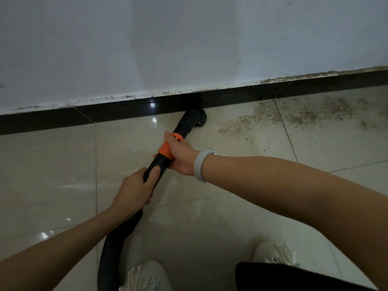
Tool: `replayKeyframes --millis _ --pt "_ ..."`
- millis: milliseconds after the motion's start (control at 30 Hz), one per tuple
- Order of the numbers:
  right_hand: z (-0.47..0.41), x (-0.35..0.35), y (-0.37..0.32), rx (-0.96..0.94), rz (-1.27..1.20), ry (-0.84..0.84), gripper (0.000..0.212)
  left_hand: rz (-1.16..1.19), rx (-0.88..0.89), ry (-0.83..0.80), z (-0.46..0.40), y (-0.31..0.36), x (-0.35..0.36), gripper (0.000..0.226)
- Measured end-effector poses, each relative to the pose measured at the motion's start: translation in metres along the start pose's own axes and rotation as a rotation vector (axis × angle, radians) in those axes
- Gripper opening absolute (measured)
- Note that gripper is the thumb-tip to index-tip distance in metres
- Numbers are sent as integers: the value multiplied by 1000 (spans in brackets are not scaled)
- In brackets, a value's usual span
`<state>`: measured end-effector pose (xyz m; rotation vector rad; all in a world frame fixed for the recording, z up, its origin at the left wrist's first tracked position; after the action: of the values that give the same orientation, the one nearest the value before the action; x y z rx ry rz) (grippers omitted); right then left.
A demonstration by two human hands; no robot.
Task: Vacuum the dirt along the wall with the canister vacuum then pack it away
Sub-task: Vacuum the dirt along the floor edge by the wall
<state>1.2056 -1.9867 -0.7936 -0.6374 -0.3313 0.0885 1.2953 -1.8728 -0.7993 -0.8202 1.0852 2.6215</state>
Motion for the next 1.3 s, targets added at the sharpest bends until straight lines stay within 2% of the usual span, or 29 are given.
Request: replayKeyframes --millis 100,367,533,700,967,1100,1300 --pt "3 -22 0 9 -26 35 30 -26 22 -44 4 11 13 40" --pt "9 -63 -7 25 -127 102 35 -134 91 -130 7 42 33 41" --pt "3 -57 -32 71 -118 46 39 -87 56 -22 3 53 33 43" --pt "7 -39 -26 78 -135 -40 43 -138 38 53 9 47 19 44" --pt "32 -59 26 85 -192 61 37 -198 37 -116 39 23 28 39" --pt "22 -56 19 85 -184 84 27 -140 14 -116 33 24 28 40" --pt "9 -23 -7 74 -97 -38 48 -54 -25 26 20 27 14 42"
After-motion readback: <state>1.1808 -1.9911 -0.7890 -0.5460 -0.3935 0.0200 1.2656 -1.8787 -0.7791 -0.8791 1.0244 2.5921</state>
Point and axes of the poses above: each hand's wrist, its own z-axis away from the middle knuckle, its own x-axis out of the palm, y = z × x, the point moved 2 cm from there along -z, towards the middle knuckle, and after that the axes turned 10 degrees about -x, right-handed, at the moved point
